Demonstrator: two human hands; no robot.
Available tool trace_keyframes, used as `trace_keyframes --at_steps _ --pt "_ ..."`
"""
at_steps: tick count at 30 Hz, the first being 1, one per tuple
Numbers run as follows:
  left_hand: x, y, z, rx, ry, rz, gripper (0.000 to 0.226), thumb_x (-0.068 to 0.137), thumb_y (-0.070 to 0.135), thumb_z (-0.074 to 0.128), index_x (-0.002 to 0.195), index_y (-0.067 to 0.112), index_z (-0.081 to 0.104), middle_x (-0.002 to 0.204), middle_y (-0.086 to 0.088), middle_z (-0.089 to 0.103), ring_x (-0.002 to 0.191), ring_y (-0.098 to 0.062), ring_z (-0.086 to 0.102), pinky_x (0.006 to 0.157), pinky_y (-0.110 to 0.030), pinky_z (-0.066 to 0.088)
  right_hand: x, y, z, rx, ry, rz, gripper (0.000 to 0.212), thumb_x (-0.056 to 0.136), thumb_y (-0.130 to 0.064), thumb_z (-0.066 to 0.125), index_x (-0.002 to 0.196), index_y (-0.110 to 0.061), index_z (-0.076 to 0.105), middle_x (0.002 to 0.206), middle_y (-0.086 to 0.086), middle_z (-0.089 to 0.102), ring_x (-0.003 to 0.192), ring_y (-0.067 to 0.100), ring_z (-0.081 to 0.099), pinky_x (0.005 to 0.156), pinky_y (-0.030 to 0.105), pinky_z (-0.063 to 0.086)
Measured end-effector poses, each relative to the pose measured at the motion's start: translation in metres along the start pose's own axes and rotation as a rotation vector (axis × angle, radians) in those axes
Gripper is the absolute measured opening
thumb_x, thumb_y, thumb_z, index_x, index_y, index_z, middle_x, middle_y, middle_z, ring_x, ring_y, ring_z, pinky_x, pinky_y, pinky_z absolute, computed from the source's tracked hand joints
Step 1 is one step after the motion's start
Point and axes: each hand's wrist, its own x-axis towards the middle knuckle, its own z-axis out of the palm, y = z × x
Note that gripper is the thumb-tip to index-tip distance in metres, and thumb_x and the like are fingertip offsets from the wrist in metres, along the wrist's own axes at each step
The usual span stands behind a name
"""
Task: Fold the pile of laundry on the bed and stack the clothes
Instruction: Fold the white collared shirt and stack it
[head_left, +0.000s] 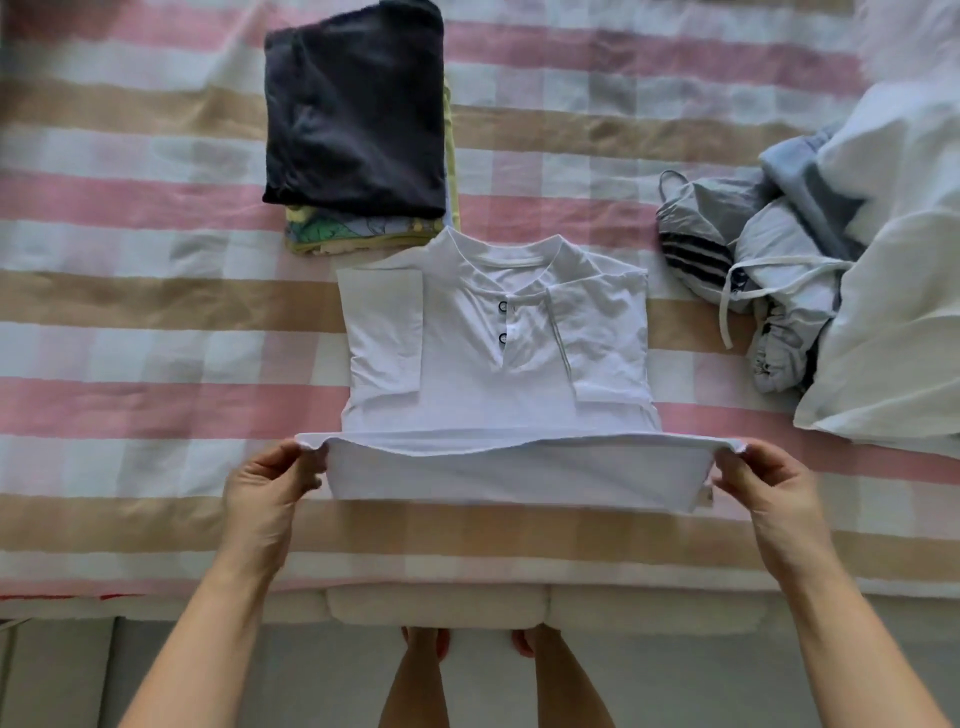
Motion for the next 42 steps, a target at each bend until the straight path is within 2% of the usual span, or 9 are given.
trace_keyframes --at_steps 3,6,12,17,23,29,32,35,42 --pt "0.033 0.013 0.016 -0.012 0.019 0.059 0.025 0.083 0.011 0.061 0.068 0.027 0.073 0.067 0.015 0.068 0.061 0.003 0.058 0.063 -0.011 0.05 0.041 -0.021 0.021 0.008 -0.003 -0.096 0.011 0.088 -0.007 0.056 0.083 -0.016 0.058 0.071 -0.01 0.063 0.069 0.004 0.056 0.071 0.019 0.048" --pt "0.063 0.025 0.035 -0.039 0.008 0.07 0.015 0.08 0.028 0.059 0.072 0.023 0.071 0.07 0.015 0.068 0.066 0.001 0.059 0.063 -0.015 0.051 0.08 -0.036 0.047 0.006 -0.014 -0.144 0.014 0.092 -0.016 0.052 0.079 -0.022 0.055 0.063 -0.016 0.063 0.057 -0.004 0.053 0.054 0.011 0.045" --pt "0.125 0.036 0.062 0.122 0.079 0.191 0.018 0.094 0.025 0.051 0.077 0.023 0.057 0.074 0.006 0.056 0.062 0.003 0.05 0.061 -0.014 0.043 0.149 -0.046 0.088 -0.11 0.099 -0.225 0.018 0.093 -0.02 0.054 0.077 -0.026 0.052 0.068 -0.005 0.051 0.047 -0.006 0.046 0.052 0.016 0.036" --pt "0.161 0.037 0.074 0.154 0.087 0.148 0.016 0.092 0.027 0.056 0.077 0.019 0.058 0.08 0.001 0.059 0.073 -0.009 0.054 0.072 -0.022 0.046 0.188 -0.043 0.105 -0.24 0.146 -0.285 0.022 0.093 -0.02 0.055 0.096 0.001 0.062 0.082 0.007 0.057 0.06 -0.001 0.044 0.057 0.013 0.036" --pt "0.148 0.031 0.075 0.286 0.156 0.137 0.023 0.092 0.027 0.055 0.102 0.006 0.06 0.093 -0.006 0.063 0.089 -0.019 0.058 0.079 -0.032 0.046 0.166 -0.037 0.094 -0.339 0.132 -0.16 0.028 0.091 -0.02 0.058 0.111 -0.001 0.058 0.098 0.006 0.059 0.089 0.014 0.055 0.068 0.015 0.043" --pt "0.062 -0.006 0.051 0.518 0.208 0.077 0.021 0.091 0.029 0.056 0.102 0.012 0.059 0.096 -0.001 0.06 0.09 -0.017 0.055 0.076 -0.031 0.04 0.073 0.011 0.059 -0.483 0.121 0.041 0.029 0.087 -0.029 0.063 0.109 -0.011 0.06 0.096 0.003 0.062 0.089 0.02 0.059 0.074 0.03 0.043" --pt "0.039 -0.02 0.05 0.463 0.233 -0.029 0.02 0.086 0.025 0.063 0.099 0.01 0.06 0.089 -0.002 0.062 0.083 -0.017 0.057 0.07 -0.029 0.045 0.048 0.025 0.061 -0.316 0.113 0.213 0.023 0.086 -0.031 0.064 0.1 -0.014 0.061 0.094 0.003 0.066 0.078 0.017 0.065 0.06 0.033 0.054" --pt "0.035 -0.022 0.057 0.052 0.305 -0.214 0.004 0.086 0.008 0.063 0.087 0.01 0.059 0.073 0.0 0.068 0.067 -0.014 0.063 0.055 -0.019 0.054 0.041 0.025 0.07 0.029 0.182 0.354 0.009 0.087 -0.02 0.063 0.083 -0.013 0.058 0.08 0.006 0.066 0.056 0.01 0.067 0.043 0.022 0.051" --pt "0.008 -0.023 0.036 -0.072 0.383 -0.165 0.013 0.082 0.003 0.066 0.078 0.014 0.059 0.063 0.006 0.067 0.053 -0.001 0.062 0.054 -0.014 0.053 0.001 0.036 0.06 0.212 0.372 0.367 0.007 0.084 -0.011 0.065 0.084 -0.014 0.058 0.078 0.004 0.064 0.052 0.006 0.065 0.044 0.018 0.052"
